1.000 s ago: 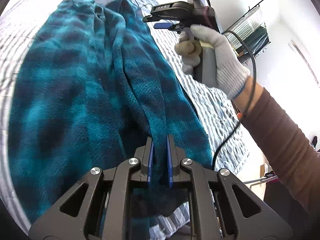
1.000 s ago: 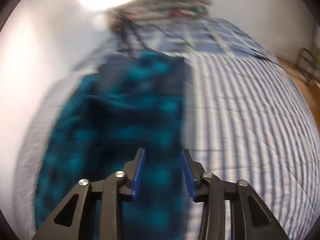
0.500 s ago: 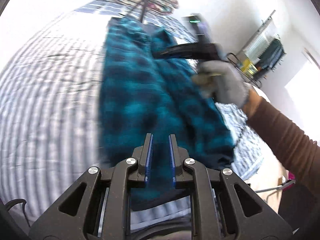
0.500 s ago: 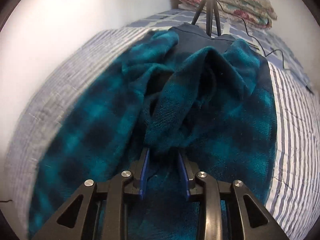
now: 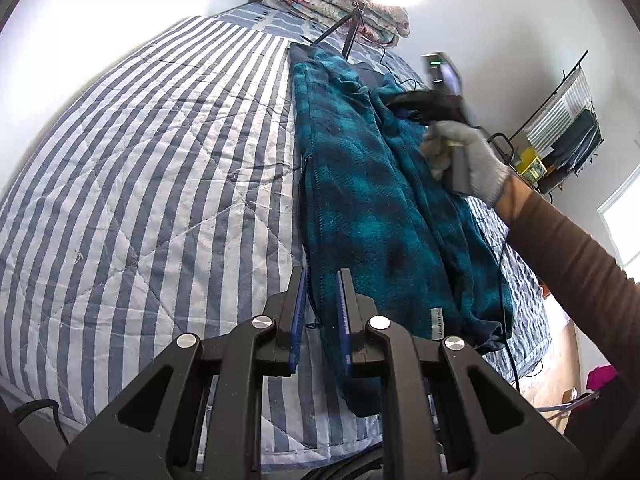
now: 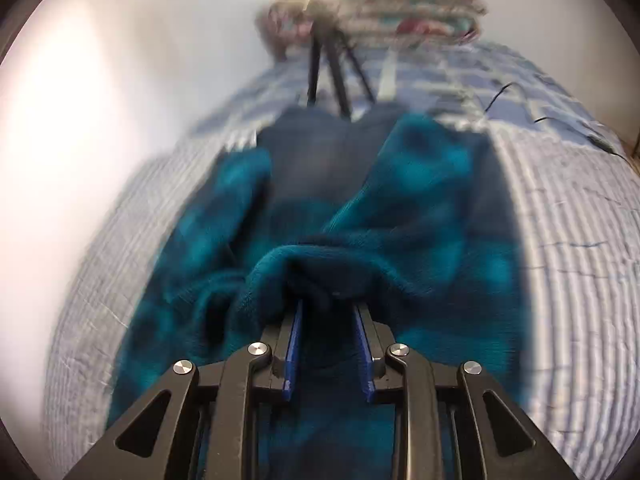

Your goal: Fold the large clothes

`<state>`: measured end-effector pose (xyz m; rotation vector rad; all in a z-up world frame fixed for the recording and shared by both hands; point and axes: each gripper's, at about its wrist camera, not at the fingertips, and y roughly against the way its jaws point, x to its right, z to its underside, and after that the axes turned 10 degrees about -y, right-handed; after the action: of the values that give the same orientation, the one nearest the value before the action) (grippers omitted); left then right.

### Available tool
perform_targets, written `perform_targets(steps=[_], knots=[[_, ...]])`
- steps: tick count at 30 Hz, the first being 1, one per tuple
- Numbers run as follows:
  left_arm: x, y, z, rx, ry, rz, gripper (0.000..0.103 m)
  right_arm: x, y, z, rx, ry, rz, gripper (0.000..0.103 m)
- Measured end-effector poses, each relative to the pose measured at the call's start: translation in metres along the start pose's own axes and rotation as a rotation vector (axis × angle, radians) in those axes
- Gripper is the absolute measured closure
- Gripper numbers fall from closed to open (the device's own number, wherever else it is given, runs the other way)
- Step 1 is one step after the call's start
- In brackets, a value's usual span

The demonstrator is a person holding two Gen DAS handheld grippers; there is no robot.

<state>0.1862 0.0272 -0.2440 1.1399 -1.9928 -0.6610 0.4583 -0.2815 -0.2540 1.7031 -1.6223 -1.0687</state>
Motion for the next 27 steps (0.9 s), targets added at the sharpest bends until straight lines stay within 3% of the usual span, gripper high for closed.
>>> perform_targets(steps=[3,7,9,16,20,22,23,25,27], knots=[[0.003,-0.002,0.0,-0.003,-0.004,0.002,0.091,-0.013,0.002,-0.002,0.004,0.069,0.059,0.074],[0.008,0.001,0.0,-0.003,-0.006,0.007,0.088,0.002,0.051,0.007,0.014,0.009,-0.08,0.074],[0.009,0.005,0.001,0.001,-0.007,0.007,0.075,0.013,0.093,0.023,0.027,0.003,-0.153,0.074],[0.021,0.023,0.01,0.0,-0.026,0.014,0.074,0.045,0.21,0.103,0.041,0.038,-0.26,0.073],[0.026,0.03,0.016,-0.003,-0.01,0.022,0.069,0.053,0.251,0.168,0.02,0.03,-0.207,0.065],[0.027,0.032,0.021,-0.008,0.007,0.029,0.063,0.06,0.261,0.207,0.001,-0.008,-0.124,0.046],[0.027,0.032,0.023,-0.01,0.013,0.022,0.063,0.064,0.262,0.221,-0.011,-0.032,-0.095,0.044],[0.026,0.028,0.026,-0.021,0.027,0.029,0.061,0.075,0.265,0.253,-0.059,-0.112,-0.085,0.039],[0.021,0.018,0.029,-0.049,0.06,0.029,0.052,0.085,0.26,0.275,-0.104,-0.196,-0.119,0.038]])
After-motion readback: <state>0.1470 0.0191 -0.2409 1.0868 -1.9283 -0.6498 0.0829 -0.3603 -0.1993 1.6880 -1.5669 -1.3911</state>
